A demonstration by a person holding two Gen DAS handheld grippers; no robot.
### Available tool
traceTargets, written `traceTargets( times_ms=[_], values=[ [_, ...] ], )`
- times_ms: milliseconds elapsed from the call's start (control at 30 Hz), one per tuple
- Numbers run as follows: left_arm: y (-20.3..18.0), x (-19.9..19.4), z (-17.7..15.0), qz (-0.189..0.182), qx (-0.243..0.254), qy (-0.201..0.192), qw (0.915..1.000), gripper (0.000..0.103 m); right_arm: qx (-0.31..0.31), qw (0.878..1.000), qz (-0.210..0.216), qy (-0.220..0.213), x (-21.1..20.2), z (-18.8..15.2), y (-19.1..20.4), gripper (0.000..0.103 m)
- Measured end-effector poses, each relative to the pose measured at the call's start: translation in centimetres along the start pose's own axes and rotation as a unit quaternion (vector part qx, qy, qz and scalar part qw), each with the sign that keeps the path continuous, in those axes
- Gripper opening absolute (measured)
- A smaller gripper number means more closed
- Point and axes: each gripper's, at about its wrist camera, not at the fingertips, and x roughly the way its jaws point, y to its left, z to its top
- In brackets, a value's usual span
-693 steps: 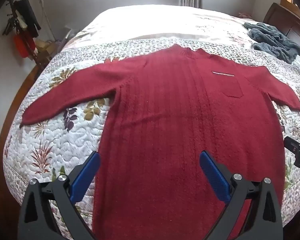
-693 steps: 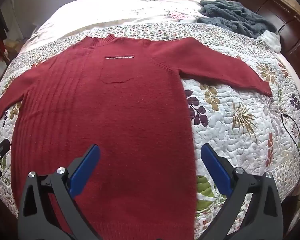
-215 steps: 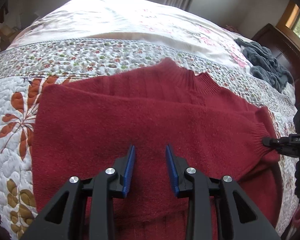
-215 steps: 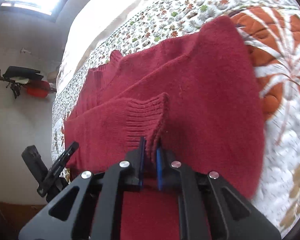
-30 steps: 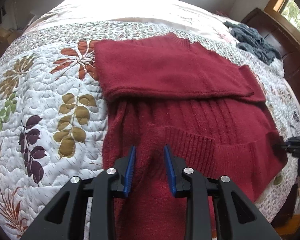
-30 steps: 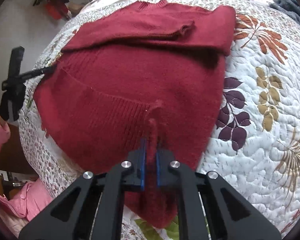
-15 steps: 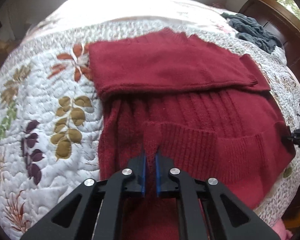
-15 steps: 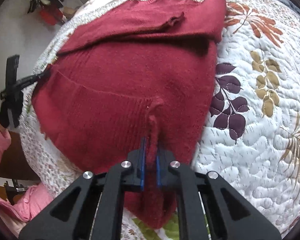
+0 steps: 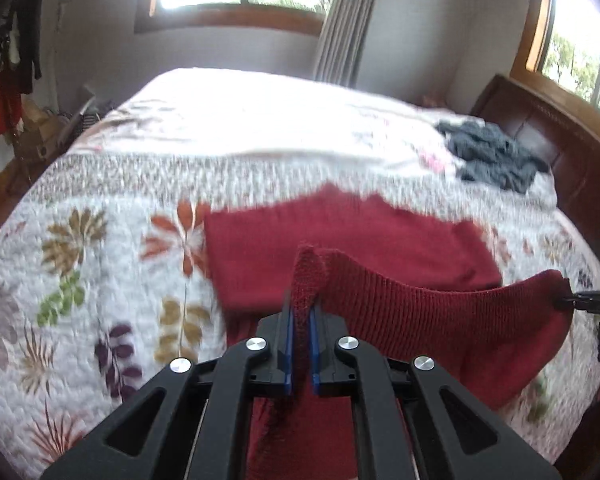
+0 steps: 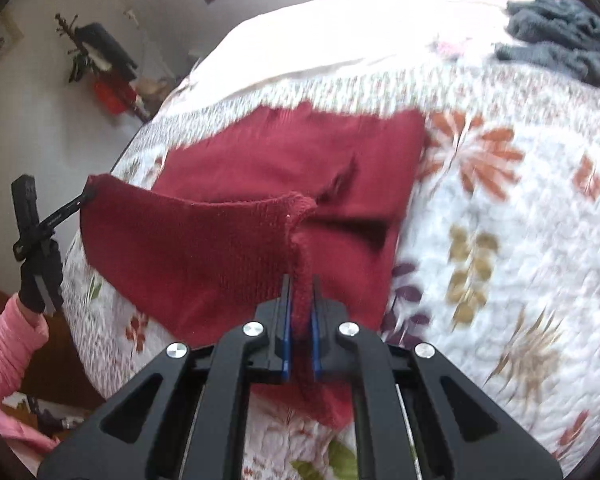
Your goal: Fold small clothes
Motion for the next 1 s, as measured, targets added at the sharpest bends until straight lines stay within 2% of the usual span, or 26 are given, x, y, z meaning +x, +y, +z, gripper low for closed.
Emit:
traceTargets(
  times_ms=[100,267,467,633,800,1000],
  values=[
    [0.0,1.1,3.3,0.012,0.003,-0.027,0.9996,0.006,0.004,1.0,-0.013,-0.017,-0.1,3.3,-0.2,0.005],
    [1.0,4.0,7.4,0.039,-0.001,-0.049,0.998,0.006,0.007,0.998,-0.044,-0.037,1.6,10.6,-0.9,0.005],
    [3.3,10.1,11.0,0.057,-0.031,-0.045,0.9969,0.006,0.012,0.995,-0.088,-0.033,6.4,17.1,-1.9,0.005],
    [4.1,17.0,11.3,0.067,-0.021,-0.004,0.9975,0.006,0.027,0.992,-0.124,0.004,12.1,19.3,-3.7,0.005],
    [5.0,22.7,9.7,0.077,-0.023,0.046,0.9957,0.006,0.047,0.987,-0.148,0.042,17.1,18.9,-6.0,0.005],
    [6.4,26.3,8.1,0.09,-0.043,0.087,0.9911,0.007,0.072,0.983,-0.155,0.068,20.4,17.8,-8.1,0.006]
  ],
)
